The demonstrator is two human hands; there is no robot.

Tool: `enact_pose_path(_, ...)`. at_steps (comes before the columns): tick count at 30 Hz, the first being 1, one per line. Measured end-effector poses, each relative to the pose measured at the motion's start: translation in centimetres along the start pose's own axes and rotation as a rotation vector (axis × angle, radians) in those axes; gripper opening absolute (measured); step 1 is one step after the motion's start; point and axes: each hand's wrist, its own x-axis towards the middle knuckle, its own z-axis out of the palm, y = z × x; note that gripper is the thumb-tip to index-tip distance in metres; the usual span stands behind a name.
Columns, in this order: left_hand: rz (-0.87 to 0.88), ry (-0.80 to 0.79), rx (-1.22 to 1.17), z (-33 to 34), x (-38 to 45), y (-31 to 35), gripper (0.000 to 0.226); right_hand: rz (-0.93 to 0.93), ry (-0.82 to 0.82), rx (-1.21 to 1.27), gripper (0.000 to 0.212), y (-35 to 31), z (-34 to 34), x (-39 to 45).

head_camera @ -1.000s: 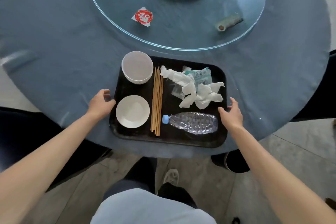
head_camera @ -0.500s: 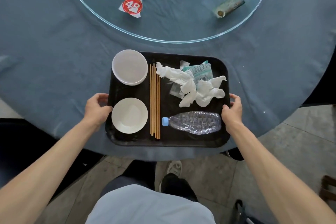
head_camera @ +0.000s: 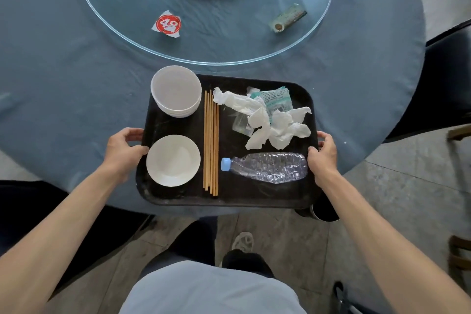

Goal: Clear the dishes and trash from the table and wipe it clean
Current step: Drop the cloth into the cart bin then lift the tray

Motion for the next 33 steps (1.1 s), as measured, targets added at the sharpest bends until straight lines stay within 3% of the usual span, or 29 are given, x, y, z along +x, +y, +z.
enact_pose_path(14,0.227,-0.147,-0.035,5.8,-10.6,7.9,0.044,-0.056,0.214,0.107,0.057,3.0,-17.9,-6.1)
enact_pose_path(24,0.354,-0.374,-0.029,11.1,-17.4,14.2,0.046,-0.018,0.418,0.181,0.057,7.5,-30.4,-13.1)
enact_pose_path(33,0.537,-0.608,0.044,14.5,-24.6,21.0,0.041,0.064,0.641,0.280,0.049,11.7,-37.6,-22.1)
